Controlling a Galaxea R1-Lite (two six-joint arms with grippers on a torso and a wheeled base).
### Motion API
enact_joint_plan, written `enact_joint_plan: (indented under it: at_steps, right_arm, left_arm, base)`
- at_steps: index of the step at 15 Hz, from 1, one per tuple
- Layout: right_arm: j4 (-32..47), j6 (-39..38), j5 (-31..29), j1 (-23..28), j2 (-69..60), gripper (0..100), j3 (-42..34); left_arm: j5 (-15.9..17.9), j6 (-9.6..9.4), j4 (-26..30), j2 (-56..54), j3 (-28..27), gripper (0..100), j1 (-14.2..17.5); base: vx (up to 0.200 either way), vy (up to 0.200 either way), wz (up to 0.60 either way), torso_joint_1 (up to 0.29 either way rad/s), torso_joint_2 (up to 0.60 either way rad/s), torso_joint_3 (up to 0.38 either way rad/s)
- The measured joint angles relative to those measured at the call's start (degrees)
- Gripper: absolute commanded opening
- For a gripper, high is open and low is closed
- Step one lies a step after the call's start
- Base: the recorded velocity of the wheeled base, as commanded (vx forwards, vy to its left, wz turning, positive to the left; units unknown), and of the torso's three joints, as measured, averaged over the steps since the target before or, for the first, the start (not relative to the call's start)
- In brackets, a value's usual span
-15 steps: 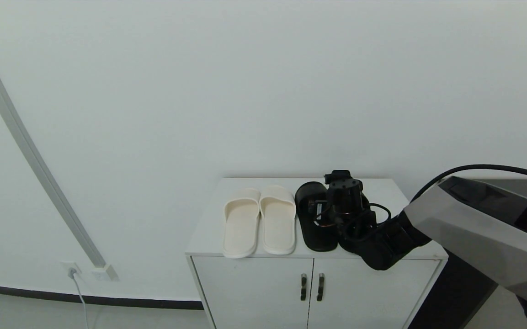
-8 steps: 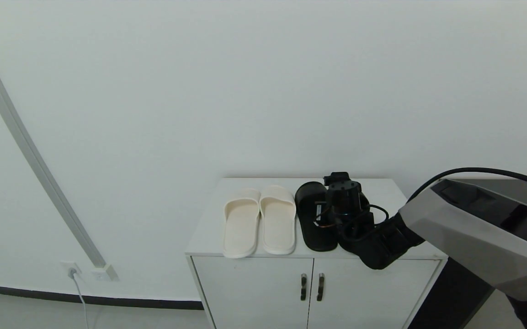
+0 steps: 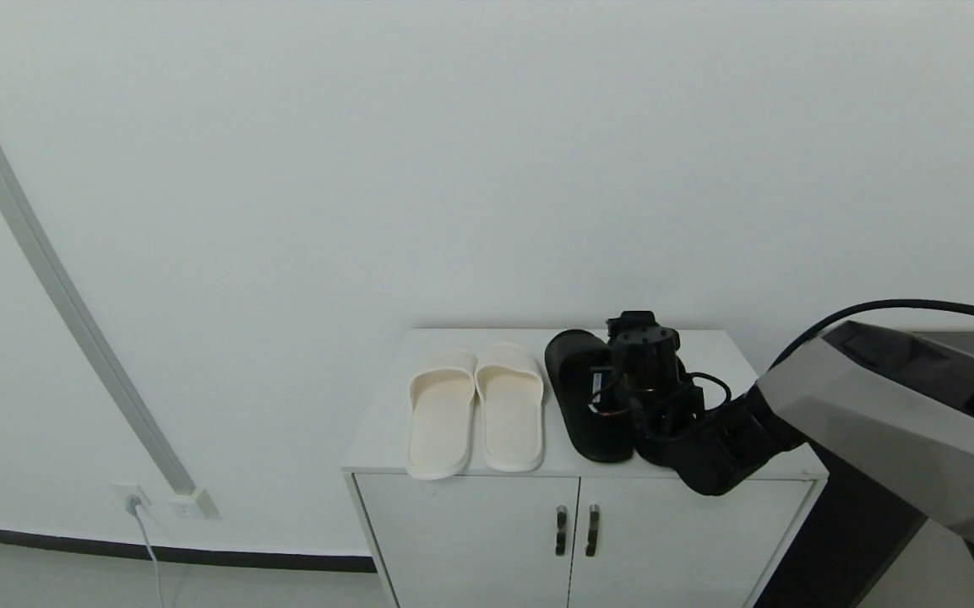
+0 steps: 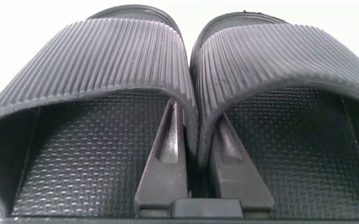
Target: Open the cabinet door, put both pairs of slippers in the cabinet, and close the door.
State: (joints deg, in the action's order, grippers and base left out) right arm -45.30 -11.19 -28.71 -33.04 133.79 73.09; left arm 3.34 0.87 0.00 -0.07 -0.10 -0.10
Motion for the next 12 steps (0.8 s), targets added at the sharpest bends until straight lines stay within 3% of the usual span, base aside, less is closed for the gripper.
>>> enact_joint_plan:
  at_steps: [5,12]
  right_arm:
    - [-1.8,2.3,0.4,-2.0,-9.3,0,-9.9]
    - [-1.8,3.1,14.2,-6.0,-27.0,0,-27.8]
  left_arm:
    - [0.0,-0.18,0.0,0.0,0.0,0,0.0]
    - [0.0,-0.29,0.0,0.0,0.0,0,0.0]
  base:
    - [0.0,0.0,0.0,0.0,0.0,0.0]
    - [0.0,0.0,0.0,0.0,0.0,0.0]
